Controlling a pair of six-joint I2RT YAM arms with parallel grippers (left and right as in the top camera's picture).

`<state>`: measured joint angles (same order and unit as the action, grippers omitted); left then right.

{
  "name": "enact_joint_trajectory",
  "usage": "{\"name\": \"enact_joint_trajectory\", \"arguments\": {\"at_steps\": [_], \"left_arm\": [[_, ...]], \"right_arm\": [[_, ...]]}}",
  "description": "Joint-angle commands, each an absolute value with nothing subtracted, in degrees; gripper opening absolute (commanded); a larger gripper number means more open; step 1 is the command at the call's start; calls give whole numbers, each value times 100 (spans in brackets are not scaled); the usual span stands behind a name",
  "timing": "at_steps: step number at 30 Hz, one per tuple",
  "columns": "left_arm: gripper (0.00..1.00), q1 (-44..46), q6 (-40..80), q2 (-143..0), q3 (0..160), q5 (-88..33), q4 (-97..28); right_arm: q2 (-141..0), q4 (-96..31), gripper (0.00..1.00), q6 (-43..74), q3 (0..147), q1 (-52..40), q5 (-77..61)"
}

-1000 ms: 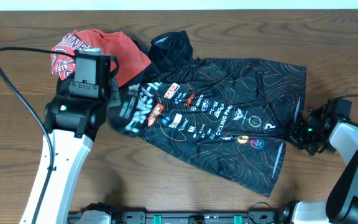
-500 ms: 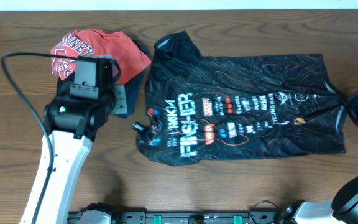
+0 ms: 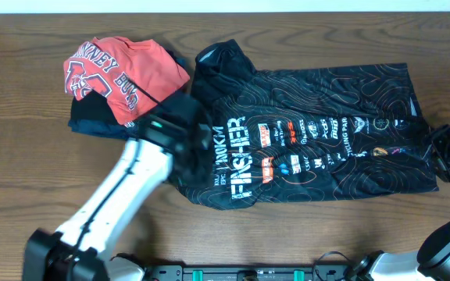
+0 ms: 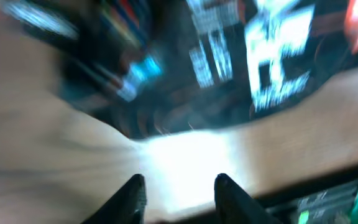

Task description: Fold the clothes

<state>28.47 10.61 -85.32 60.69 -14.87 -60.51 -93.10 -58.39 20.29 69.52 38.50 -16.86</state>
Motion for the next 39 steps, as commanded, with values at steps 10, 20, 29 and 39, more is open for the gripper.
{"name": "enact_joint_trajectory", "arguments": {"at_steps": [10, 20, 29, 39], "left_arm": [[61, 3835, 1514, -8755, 4696, -1538, -4397], [6, 3828, 1514, -9515, 4670, -1234, -4040], [6, 3828, 1428, -8862, 6259, -429, -5990], [6, 3754, 921, -8781, 6766, 1153, -5201]], "right_arm": [[-9290, -5857, 66, 1833, 7006, 3854, -1699], [-9290, -5857, 67, 1815, 7006, 3854, -1826], [-9290, -5854, 66, 1815, 7006, 3854, -1826], [-9290, -5854, 67, 1815, 7006, 3854, -1828]]}}
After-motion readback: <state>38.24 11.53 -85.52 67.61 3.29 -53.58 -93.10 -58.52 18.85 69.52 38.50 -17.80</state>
